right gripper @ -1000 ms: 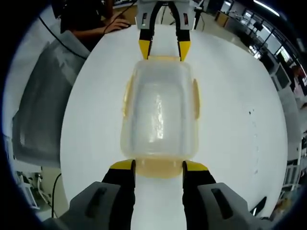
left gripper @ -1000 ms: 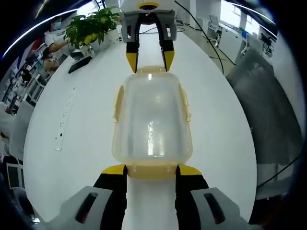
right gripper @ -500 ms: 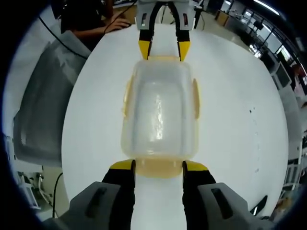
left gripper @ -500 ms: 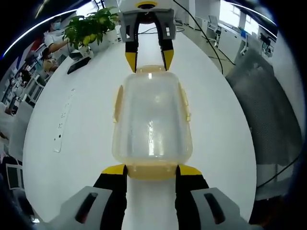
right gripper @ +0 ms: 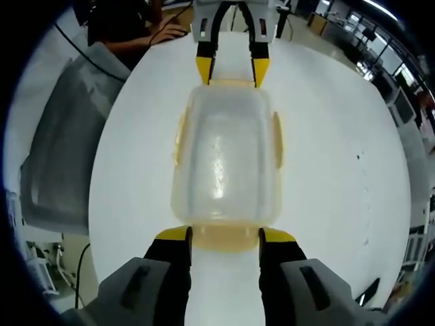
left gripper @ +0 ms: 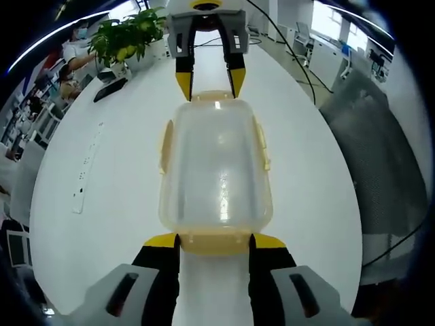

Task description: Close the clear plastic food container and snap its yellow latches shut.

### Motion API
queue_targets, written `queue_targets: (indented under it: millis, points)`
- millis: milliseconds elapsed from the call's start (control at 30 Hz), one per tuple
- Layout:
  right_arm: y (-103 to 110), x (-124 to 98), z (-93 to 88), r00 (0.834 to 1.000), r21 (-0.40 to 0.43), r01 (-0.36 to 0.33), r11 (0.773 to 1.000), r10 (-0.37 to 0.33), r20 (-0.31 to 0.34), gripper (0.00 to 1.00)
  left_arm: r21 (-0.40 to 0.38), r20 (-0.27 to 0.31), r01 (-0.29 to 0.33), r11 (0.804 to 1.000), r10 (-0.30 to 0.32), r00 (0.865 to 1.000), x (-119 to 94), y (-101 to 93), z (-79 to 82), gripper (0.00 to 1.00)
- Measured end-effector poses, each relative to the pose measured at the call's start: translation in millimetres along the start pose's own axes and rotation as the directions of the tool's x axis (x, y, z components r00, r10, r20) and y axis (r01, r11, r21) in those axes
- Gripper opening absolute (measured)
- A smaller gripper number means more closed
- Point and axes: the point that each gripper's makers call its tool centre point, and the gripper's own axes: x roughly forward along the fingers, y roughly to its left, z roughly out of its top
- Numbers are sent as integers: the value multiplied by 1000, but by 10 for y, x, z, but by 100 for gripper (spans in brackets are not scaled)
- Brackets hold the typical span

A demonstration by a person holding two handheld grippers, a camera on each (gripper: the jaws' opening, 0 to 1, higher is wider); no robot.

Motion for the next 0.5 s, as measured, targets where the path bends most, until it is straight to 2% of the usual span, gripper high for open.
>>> queue_targets:
  millis: [500]
  points:
    - [25,13,-16,1000,5,-3,1000,3,0,36,12,6,-4,1000,4,1000,4,2,4,34]
